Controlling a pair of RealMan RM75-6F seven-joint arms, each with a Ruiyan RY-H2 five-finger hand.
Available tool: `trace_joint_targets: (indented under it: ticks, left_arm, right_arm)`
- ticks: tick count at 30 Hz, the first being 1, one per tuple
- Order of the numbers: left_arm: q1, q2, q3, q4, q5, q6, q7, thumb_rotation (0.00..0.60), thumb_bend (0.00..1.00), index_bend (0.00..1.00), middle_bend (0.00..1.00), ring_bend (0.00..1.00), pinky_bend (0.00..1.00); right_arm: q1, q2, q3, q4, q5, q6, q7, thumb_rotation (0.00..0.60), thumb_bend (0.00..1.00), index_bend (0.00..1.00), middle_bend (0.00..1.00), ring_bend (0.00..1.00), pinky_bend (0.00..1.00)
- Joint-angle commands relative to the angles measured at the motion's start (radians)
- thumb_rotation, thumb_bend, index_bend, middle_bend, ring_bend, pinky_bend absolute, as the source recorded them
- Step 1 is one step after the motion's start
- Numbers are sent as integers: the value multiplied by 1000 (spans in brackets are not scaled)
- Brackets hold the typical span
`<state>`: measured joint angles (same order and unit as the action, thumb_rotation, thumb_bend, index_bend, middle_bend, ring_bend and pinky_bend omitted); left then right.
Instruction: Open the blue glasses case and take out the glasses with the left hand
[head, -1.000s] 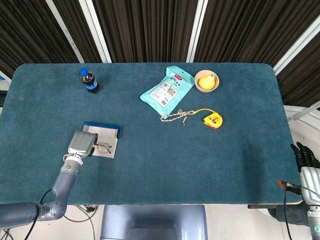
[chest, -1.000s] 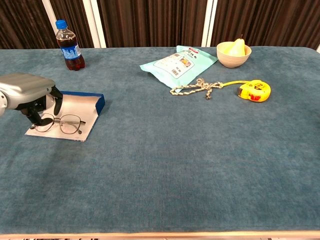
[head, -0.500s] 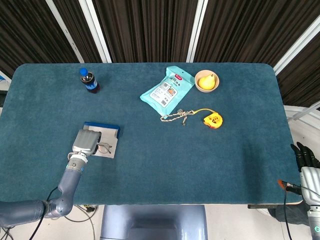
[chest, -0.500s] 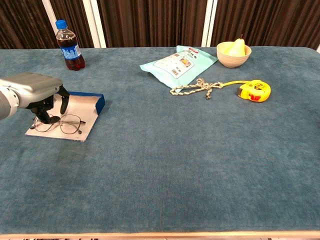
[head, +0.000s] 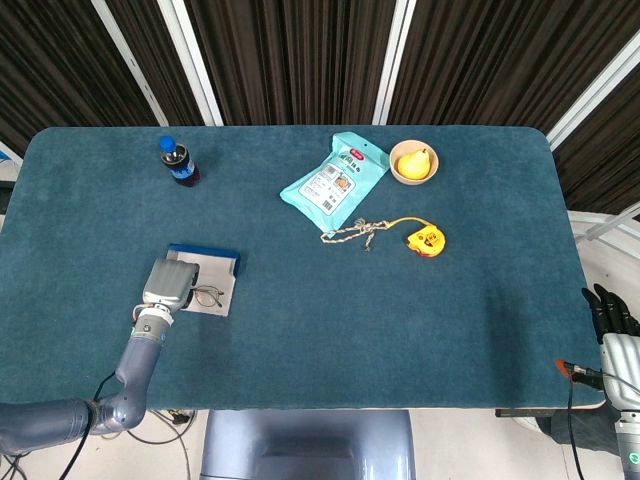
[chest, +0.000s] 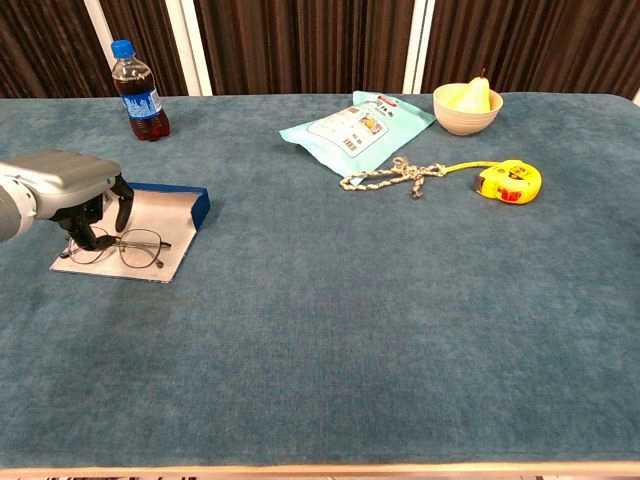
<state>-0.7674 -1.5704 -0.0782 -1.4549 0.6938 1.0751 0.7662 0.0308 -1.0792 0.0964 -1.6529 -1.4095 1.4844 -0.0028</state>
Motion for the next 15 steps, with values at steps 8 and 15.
trace_joint_targets:
  ticks: [8,15]
  left_arm:
    - [0,-16,2,6,-1,-8,13,600,373,552,1000,942,994]
    - [3,-18,-1,9,-2,-7,15,600,461,612,1000,948,1000]
  right_arm:
    - [0,1,1,0,1,0,2,600,188,0,0,0,209]
    - [0,1,0,1,-1,1,5,600,188,0,0,0,209]
